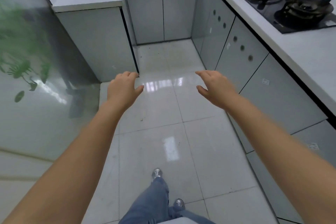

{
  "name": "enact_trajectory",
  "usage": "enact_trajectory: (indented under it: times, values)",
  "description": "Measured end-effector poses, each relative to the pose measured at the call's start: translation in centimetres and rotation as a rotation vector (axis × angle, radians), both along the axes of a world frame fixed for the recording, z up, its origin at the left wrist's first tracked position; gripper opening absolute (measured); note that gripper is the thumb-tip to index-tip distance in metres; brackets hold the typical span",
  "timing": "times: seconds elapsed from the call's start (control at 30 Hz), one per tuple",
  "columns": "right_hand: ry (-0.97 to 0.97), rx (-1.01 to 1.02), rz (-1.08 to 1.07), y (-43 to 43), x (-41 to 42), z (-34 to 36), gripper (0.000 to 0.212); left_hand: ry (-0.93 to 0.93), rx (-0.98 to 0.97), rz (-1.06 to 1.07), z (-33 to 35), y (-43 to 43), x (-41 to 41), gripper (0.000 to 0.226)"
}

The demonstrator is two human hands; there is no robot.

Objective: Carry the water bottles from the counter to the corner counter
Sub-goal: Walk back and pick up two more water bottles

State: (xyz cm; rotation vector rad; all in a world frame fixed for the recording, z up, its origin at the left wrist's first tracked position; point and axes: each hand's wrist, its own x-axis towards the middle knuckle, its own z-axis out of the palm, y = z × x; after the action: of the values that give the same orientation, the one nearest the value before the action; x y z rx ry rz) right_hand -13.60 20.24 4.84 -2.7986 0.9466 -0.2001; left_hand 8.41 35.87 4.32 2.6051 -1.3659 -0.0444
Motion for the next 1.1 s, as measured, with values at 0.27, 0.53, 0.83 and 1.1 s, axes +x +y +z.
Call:
enact_trajectory:
  times: [0.27, 0.53, 0.83, 1.1]
  values:
    - [0.003, 0.010, 0.033, -6.8, 6.8, -0.7, 0.045, 0.073, -0.009, -0.066, -1.6, -8.0, 6.4, 0.049]
    - [-0.128, 0.028, 0.011, -14.8, 17.0, -0.8, 0.043, 0.077, -0.048, -0.094, -1.2, -16.9, 16.4, 0.047]
    - [-0.158, 0.055, -0.011, -24.4, 26.0, -0.9, 0.043, 0.066, -0.009, -0.072, -0.7, -26.4, 25.7, 0.046]
    - [-0.135, 0.048, 0.033, -37.1, 32.8, -1.4, 0.044, 0.067, -0.011, -0.017, -1.4, -37.5, 32.2, 0.046]
